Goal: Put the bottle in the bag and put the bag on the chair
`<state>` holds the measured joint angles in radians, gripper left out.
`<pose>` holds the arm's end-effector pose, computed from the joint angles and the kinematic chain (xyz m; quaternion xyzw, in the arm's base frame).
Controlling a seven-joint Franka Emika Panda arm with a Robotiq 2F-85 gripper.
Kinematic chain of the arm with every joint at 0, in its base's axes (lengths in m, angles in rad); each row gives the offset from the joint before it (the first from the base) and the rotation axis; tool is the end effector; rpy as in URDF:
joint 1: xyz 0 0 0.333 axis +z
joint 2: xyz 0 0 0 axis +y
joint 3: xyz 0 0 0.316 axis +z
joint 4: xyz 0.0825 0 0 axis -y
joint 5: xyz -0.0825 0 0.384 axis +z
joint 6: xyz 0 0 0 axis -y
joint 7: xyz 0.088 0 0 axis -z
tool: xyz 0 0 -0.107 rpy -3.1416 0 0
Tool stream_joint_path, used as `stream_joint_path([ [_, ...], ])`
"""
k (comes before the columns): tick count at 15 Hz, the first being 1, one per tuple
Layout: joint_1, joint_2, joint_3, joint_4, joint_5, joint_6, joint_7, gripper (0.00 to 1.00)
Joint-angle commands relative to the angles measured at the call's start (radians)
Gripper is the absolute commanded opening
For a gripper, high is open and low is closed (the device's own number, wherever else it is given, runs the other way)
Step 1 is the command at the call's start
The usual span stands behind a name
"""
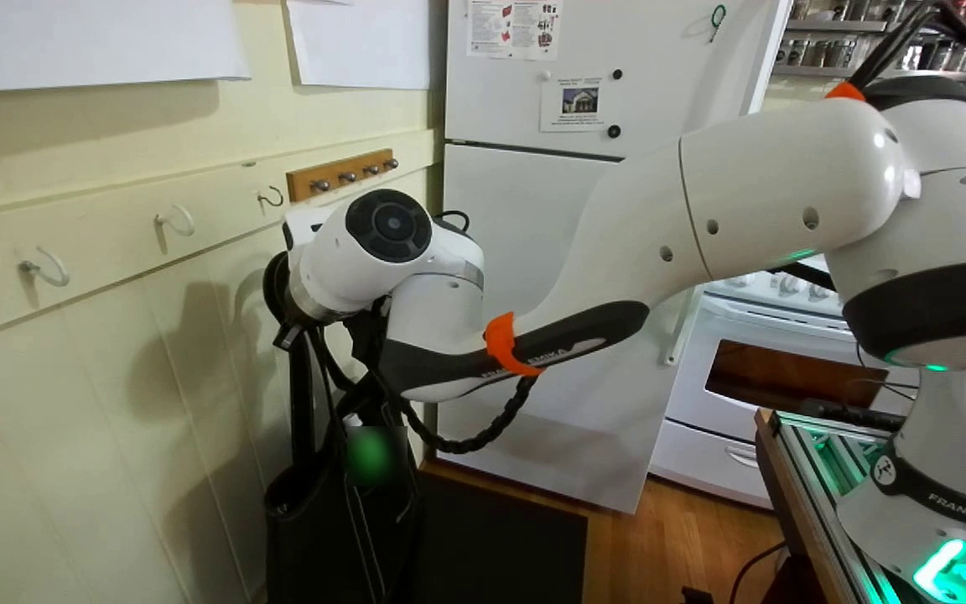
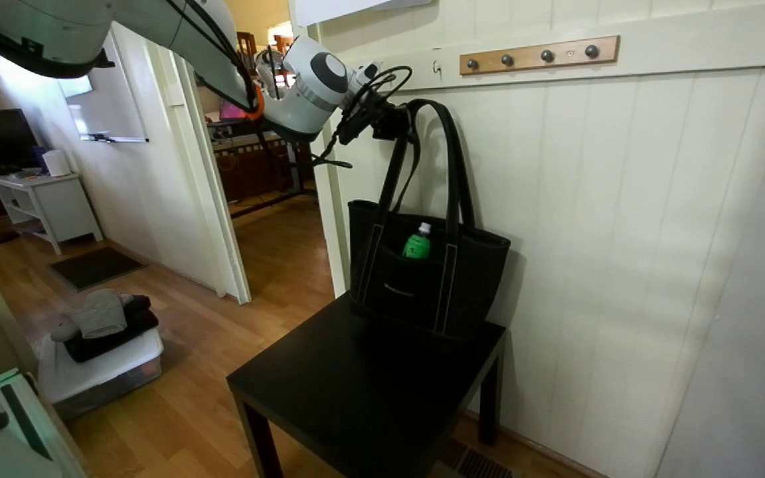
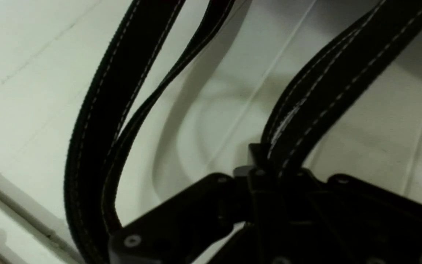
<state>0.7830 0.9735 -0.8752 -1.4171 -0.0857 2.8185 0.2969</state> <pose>0.7610 0.1442 0.3236 0.8895 0.0917 0.3613 0.2644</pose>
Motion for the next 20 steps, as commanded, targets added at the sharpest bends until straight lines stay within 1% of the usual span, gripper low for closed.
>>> stream_joint_path([
  [1, -0.075, -0.008, 0.072, 0.076, -0.054, -0.04, 0.027, 0.01],
  [3, -0.107, -0.01, 0.11, 0.102, -0.068, -0.049, 0.019, 0.01],
  [4, -0.119, -0.01, 0.125, 0.114, -0.075, -0.058, 0.021, 0.3],
  [5, -0.134, -0.012, 0.145, 0.124, -0.082, -0.065, 0.018, 0.3],
  [7, -0.157, -0.022, 0.178, 0.142, -0.103, -0.097, 0.017, 0.44],
  [8, -0.166, -0.029, 0.194, 0.148, -0.116, -0.114, 0.014, 0.53],
  [10, -0.191, -0.053, 0.239, 0.154, -0.136, -0.14, 0.006, 0.67],
  [11, -0.2, -0.059, 0.25, 0.159, -0.149, -0.153, 0.015, 0.75],
  [14, -0.244, -0.092, 0.323, 0.17, -0.176, -0.213, 0.013, 0.97],
  [15, -0.261, -0.104, 0.352, 0.174, -0.183, -0.241, 0.009, 1.0],
  [17, -0.305, -0.126, 0.423, 0.182, -0.192, -0.294, 0.004, 1.0],
  [18, -0.334, -0.138, 0.469, 0.185, -0.191, -0.312, -0.005, 1.0],
  [20, -0.378, -0.15, 0.539, 0.194, -0.182, -0.337, -0.012, 1.0],
])
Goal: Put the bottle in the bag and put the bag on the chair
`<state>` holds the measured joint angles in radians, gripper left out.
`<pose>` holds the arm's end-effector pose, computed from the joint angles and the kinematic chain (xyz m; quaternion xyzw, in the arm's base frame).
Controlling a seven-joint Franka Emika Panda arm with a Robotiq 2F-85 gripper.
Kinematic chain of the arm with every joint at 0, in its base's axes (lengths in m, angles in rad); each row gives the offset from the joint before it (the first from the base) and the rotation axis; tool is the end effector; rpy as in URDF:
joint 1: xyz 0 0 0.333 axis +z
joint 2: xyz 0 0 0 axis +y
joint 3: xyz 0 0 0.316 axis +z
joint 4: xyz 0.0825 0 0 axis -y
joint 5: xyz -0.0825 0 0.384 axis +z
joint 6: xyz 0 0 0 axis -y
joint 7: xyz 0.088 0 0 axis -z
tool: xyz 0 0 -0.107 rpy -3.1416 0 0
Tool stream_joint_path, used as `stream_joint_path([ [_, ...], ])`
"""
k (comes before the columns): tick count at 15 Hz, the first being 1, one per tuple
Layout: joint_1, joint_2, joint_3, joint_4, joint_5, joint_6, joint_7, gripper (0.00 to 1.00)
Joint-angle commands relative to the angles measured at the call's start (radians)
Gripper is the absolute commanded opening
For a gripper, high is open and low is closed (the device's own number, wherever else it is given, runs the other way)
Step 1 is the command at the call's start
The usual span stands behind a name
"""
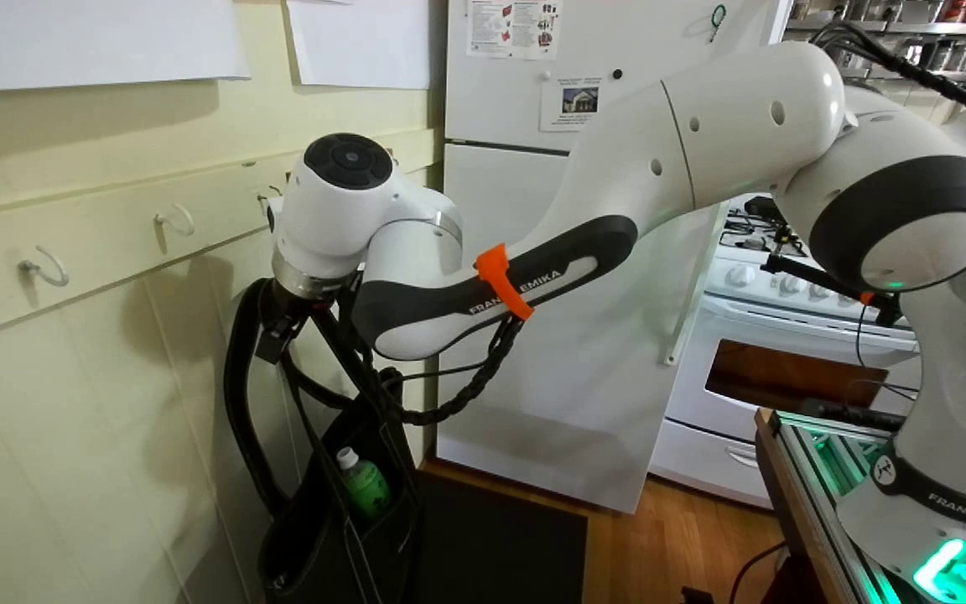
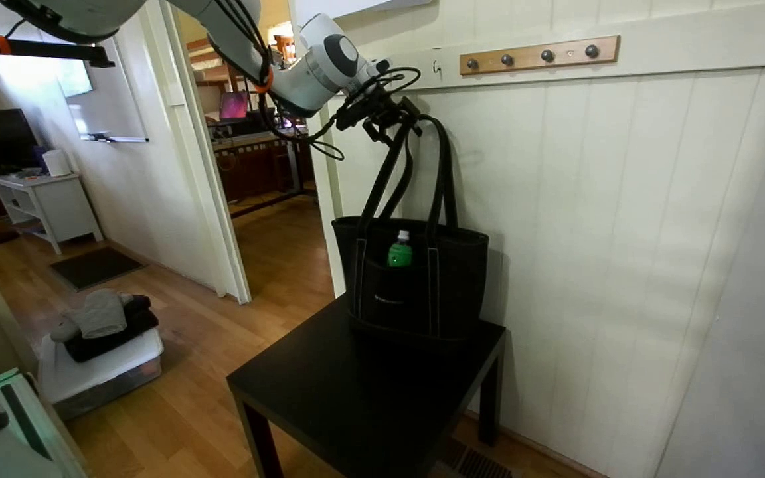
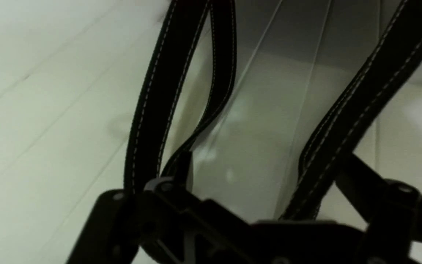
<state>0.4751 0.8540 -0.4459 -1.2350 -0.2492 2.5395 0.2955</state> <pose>0.7806 0.1405 0.3407 0.9384 0.0629 0.2812 0.1910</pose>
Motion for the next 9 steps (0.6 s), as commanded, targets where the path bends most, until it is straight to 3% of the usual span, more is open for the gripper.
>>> stream_joint_path([
  [1, -0.091, -0.038, 0.142, 0.012, -0.01, -0.066, -0.01, 1.0],
  [5, -0.165, -0.083, 0.273, -0.019, 0.032, -0.12, -0.053, 1.0],
  [9, -0.186, -0.133, 0.331, -0.06, 0.022, -0.248, -0.042, 1.0],
])
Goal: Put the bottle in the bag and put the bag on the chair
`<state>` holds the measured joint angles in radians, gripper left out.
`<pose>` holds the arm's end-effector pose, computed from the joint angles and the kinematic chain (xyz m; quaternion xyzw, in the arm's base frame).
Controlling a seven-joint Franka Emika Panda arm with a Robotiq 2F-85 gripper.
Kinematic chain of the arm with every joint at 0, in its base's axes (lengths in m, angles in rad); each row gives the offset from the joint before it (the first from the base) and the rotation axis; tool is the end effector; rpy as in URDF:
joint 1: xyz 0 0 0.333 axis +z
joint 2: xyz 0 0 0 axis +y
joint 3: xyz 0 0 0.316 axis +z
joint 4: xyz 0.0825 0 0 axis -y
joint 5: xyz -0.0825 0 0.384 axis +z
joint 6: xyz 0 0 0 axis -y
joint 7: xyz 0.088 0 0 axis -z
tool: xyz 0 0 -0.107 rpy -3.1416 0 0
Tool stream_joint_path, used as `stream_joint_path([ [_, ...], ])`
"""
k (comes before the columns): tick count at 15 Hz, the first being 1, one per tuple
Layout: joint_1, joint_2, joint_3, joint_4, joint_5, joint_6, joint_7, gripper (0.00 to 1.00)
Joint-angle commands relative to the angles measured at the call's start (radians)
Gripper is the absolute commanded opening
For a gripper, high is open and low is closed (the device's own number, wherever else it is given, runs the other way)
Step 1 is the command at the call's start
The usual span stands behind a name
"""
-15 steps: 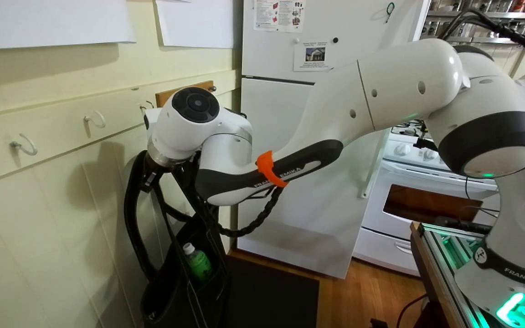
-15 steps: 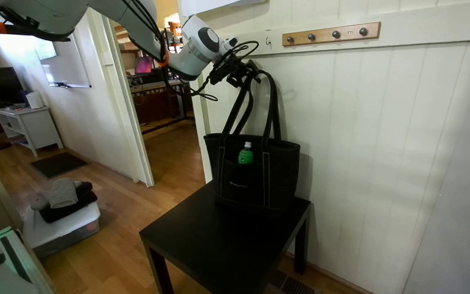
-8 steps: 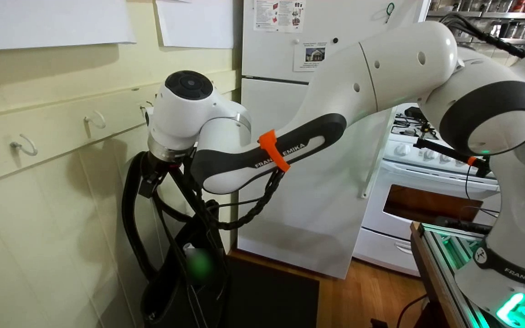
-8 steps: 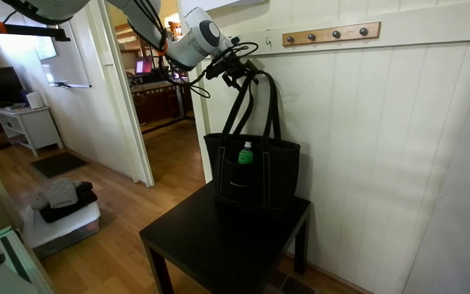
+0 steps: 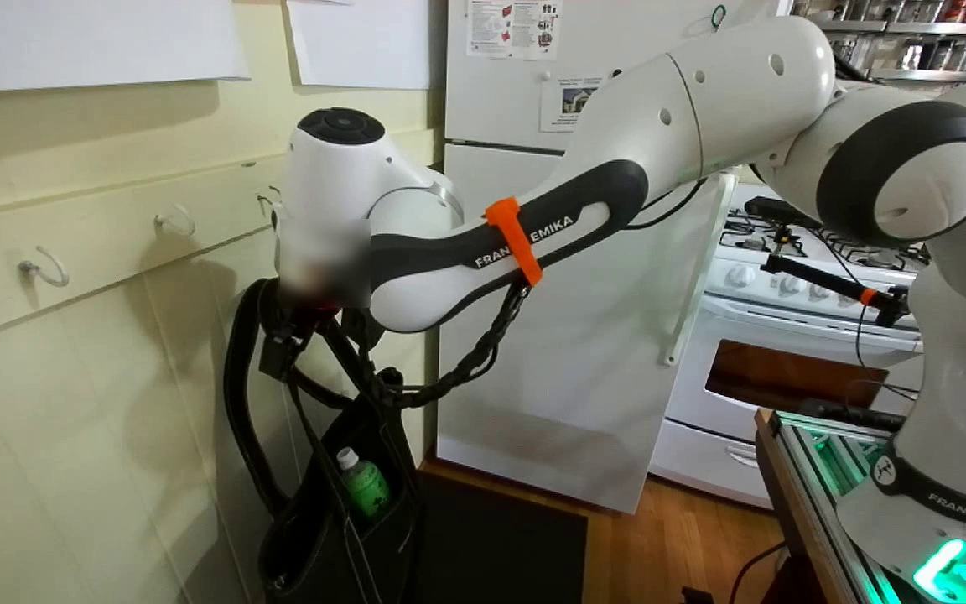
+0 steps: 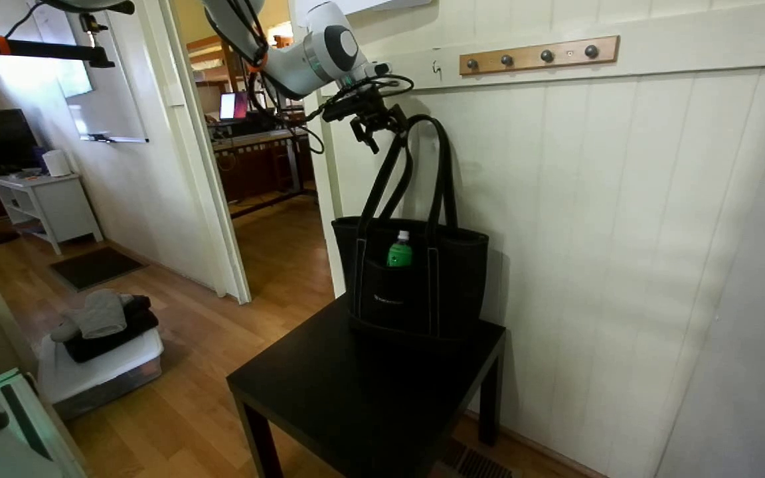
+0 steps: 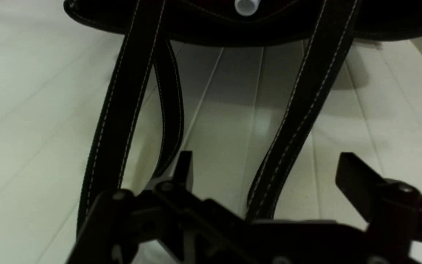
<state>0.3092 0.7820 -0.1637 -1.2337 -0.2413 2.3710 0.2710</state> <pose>0.7690 0.1485 0.3444 0.9716 0.0419 0.2051 0.1098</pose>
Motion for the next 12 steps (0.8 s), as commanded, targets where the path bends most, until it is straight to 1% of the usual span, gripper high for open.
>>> stream_joint_path([
  [1, -0.017, -0.072, 0.05, -0.07, 0.005, -0.106, -0.002, 1.0],
  [4, -0.015, -0.11, 0.065, -0.114, -0.01, -0.156, -0.005, 1.0],
  [5, -0.022, -0.125, 0.081, -0.139, -0.005, -0.159, -0.025, 1.0],
  [8, -0.023, -0.191, 0.103, -0.257, -0.01, -0.117, -0.023, 1.0],
  [12, -0.015, -0.287, 0.086, -0.433, -0.042, -0.061, 0.067, 1.0],
])
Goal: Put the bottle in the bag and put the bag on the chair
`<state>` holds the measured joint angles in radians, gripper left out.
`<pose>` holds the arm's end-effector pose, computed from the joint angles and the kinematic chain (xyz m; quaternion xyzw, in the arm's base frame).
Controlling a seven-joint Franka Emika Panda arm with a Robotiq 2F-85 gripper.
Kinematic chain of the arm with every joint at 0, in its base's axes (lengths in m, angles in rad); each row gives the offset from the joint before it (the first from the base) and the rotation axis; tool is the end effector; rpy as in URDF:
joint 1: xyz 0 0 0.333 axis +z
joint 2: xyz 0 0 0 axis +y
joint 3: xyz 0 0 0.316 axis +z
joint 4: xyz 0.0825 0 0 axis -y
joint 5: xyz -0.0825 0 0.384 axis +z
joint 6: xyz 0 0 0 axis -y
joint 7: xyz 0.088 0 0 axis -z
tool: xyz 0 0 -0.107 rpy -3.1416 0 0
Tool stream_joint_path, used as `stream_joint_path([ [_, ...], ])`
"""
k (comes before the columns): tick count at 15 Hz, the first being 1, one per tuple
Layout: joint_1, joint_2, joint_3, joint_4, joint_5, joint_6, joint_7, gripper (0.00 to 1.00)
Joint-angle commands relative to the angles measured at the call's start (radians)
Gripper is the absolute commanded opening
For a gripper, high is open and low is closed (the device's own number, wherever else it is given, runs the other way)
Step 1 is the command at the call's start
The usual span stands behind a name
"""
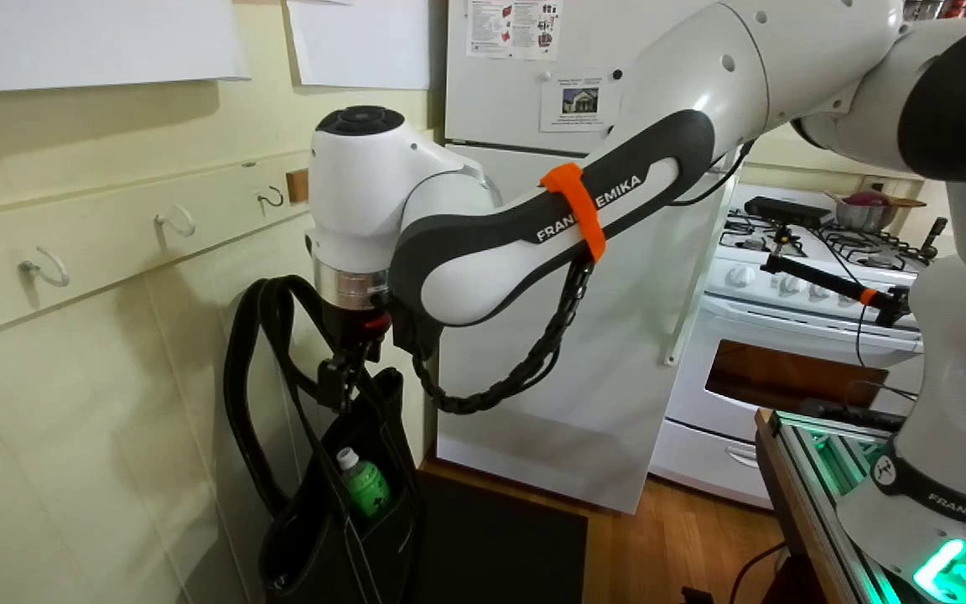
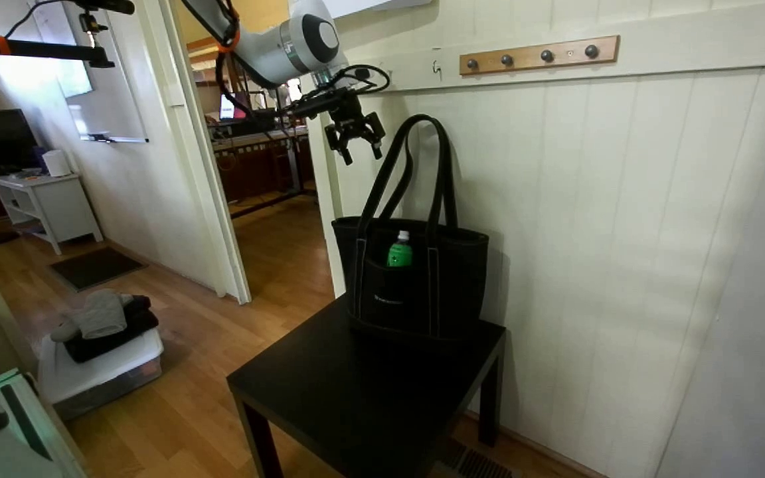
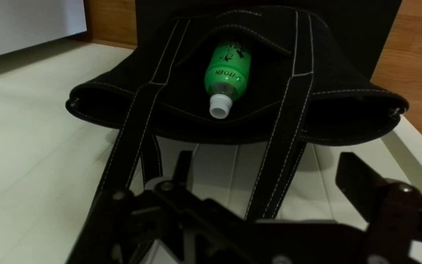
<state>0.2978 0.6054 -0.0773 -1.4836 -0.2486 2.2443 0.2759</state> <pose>0.7078 0.1618 0.3373 0.9880 0.0506 0.1050 0.1012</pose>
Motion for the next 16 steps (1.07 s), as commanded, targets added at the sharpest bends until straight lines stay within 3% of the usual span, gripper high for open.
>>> stream_joint_path([
  [1, 0.003, -0.132, -0.012, -0.223, -0.054, 0.08, 0.098, 1.0],
  [10, 0.022, -0.246, -0.096, -0.442, -0.331, 0.37, 0.332, 1.0],
  [16, 0.013, -0.228, -0.132, -0.474, -0.383, 0.577, 0.445, 1.0],
])
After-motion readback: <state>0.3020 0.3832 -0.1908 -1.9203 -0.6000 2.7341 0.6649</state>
